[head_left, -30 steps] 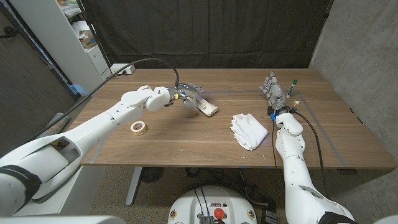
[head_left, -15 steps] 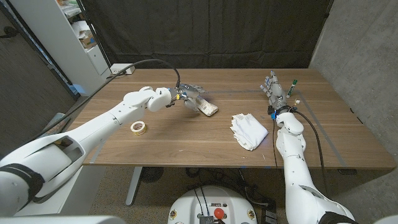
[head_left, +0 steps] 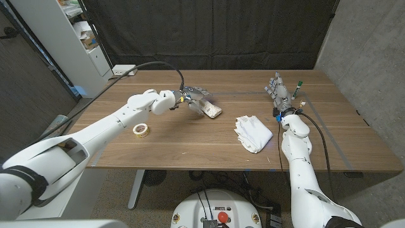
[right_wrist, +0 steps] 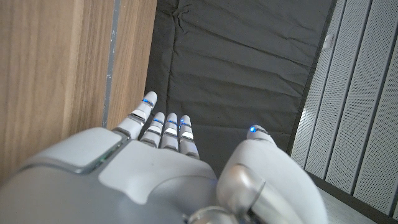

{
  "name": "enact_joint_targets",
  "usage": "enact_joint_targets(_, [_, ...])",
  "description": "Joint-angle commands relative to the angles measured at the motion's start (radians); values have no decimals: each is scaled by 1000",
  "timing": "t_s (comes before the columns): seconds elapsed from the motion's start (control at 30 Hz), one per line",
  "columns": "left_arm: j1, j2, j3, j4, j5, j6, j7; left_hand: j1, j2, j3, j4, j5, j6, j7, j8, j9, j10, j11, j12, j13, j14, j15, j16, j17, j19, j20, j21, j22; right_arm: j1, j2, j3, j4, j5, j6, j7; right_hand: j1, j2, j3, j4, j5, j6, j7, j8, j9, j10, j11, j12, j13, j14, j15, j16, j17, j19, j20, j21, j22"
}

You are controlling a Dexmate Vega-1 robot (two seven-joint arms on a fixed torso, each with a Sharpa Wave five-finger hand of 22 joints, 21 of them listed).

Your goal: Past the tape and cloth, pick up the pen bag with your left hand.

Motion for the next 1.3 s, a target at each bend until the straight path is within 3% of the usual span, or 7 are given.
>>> enact_joint_targets(0.03, [-5, -13, 11, 20, -3, 9, 21, 10, 0, -2, 1, 5, 7, 1, -1, 3, 5, -5, -3, 3, 7, -2, -2, 3, 1, -1, -1, 2, 0, -5, 3, 0, 2, -5, 4, 9, 1, -4, 0, 5, 11, -1, 3, 0, 8, -1, 1, 0, 7, -5, 2, 1, 12, 1, -6, 4])
enact_joint_targets(0.17, [3, -23, 10, 33, -2, 19, 60, 12, 2, -2, 1, 5, 14, 1, 1, 3, 11, -8, -1, 3, 7, -4, -2, 3, 2, -4, -1, 2, 0, -7, 5, 2, 3, -5, 6, 9, 1, -4, 0, 5, 10, -1, 2, 0, 9, -1, 1, 0, 7, -5, 2, 1, 12, 1, -8, 4])
enact_joint_targets(0.63, [0, -35, 25, 44, -14, 38, 59, 41, 24, 2, -2, 8, 101, -6, 24, 3, 74, -29, 18, 3, 50, -22, 8, 2, 24, -20, 5, 2, -5, -10, 13, 2, 10, -7, 14, 9, 2, -6, -1, 6, 10, -2, 2, 0, 8, -1, 0, 0, 8, -5, 1, 1, 14, 1, -13, 4])
enact_joint_targets(1.03, [9, -32, 26, 20, -21, 57, 42, 58, 27, -3, -5, 5, 127, -3, 20, 3, 107, -31, 24, 3, 109, -30, 18, 2, 101, -53, 27, 4, -10, -14, 16, -2, 15, -12, 25, 9, 3, -8, -1, 7, 10, -2, 2, 0, 9, -1, 0, 0, 11, -5, 2, 1, 15, 2, -18, 4])
enact_joint_targets(1.3, [14, -29, 28, 2, -22, 70, 14, 65, 29, -5, -6, 4, 130, -2, 16, 3, 117, -31, 24, 3, 134, -32, 21, 2, 127, -52, 33, 4, -12, -17, 17, -5, 17, -16, 31, 9, 3, -8, -1, 7, 11, -4, 2, 0, 9, -2, 0, 0, 11, -4, 2, 1, 17, 3, -21, 4])
